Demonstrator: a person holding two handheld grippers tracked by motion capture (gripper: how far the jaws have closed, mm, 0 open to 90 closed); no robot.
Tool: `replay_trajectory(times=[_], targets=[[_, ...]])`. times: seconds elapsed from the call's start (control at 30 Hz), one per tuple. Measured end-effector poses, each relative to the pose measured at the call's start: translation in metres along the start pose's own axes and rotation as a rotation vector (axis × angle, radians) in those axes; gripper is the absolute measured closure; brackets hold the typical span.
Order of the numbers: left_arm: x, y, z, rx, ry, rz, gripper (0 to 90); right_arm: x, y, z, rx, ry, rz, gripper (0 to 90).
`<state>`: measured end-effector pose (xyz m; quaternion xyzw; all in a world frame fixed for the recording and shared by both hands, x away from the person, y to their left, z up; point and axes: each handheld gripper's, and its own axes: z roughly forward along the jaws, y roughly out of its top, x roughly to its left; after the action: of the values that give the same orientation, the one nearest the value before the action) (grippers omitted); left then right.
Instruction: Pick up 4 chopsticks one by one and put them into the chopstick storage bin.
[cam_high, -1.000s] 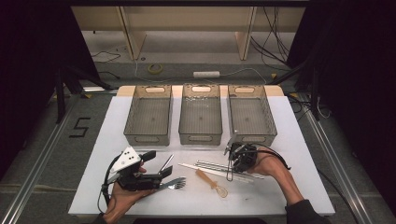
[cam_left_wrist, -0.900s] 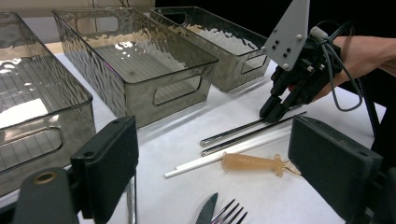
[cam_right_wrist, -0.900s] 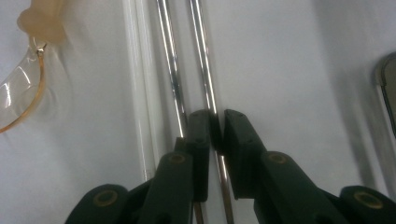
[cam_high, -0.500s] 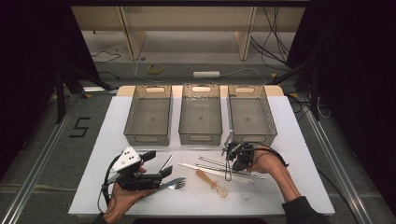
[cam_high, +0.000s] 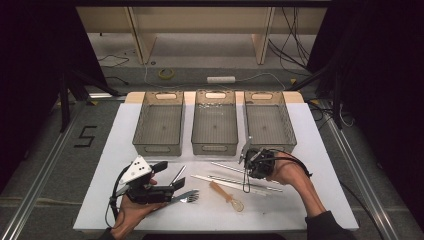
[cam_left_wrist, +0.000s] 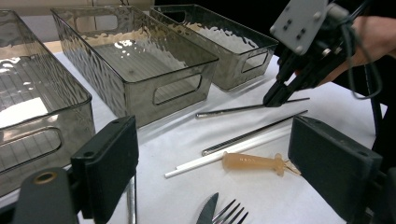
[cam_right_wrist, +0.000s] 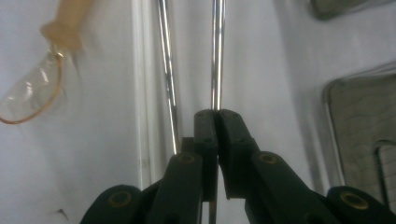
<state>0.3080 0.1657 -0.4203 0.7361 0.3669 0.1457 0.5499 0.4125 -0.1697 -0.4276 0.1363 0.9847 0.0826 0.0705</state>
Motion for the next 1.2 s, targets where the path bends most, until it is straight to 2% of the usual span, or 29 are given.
replay_trajectory(times=[0.1,0.27,0.47,0.5,0.57,0.73,0.8,0.9,1.0,1.03,1.07,1.17,1.2], targets=[[0.0,0.001,0.002,0.007,0.012,0.023,15.6,0.006,0.003,-0.01,-0.019,-0.009,-0.01,86.9],[0.001,0.004,0.011,0.04,-0.009,0.019,15.6,0.014,0.008,-0.023,-0.038,-0.01,-0.035,86.9],[-0.001,0.007,0.023,0.092,-0.023,0.041,15.6,0.022,0.011,-0.028,-0.047,-0.009,-0.047,86.9],[0.0,0.009,0.028,0.109,-0.029,0.047,15.6,0.024,0.012,-0.03,-0.05,-0.011,-0.062,86.9],[0.0,0.01,0.031,0.117,-0.032,0.055,15.6,0.025,0.013,-0.031,-0.047,-0.013,-0.057,86.9],[-0.003,0.016,0.046,0.186,-0.054,0.107,15.6,0.033,0.018,-0.036,-0.057,-0.008,-0.085,87.0],[-0.005,0.021,0.053,0.241,-0.053,0.159,15.7,0.037,0.02,-0.036,-0.056,-0.004,-0.1,86.9],[-0.007,0.023,0.057,0.262,-0.059,0.176,15.7,0.04,0.023,-0.035,-0.053,-0.001,-0.116,86.9],[-0.009,0.023,0.063,0.306,-0.089,0.195,15.8,0.043,0.026,-0.034,-0.044,0.003,-0.129,86.9],[-0.011,0.021,0.067,0.34,-0.102,0.219,17.2,0.046,0.027,-0.034,-0.046,0.011,-0.142,86.9],[-0.012,0.02,0.068,0.355,-0.102,0.236,17.8,0.047,0.028,-0.034,-0.045,0.015,-0.147,86.9],[-0.014,0.019,0.072,0.377,-0.113,0.249,19.7,0.053,0.031,-0.034,-0.045,0.014,-0.166,86.9],[-0.018,0.018,0.074,0.4,-0.13,0.27,20.8,0.055,0.033,-0.034,-0.042,0.016,-0.167,86.9]])
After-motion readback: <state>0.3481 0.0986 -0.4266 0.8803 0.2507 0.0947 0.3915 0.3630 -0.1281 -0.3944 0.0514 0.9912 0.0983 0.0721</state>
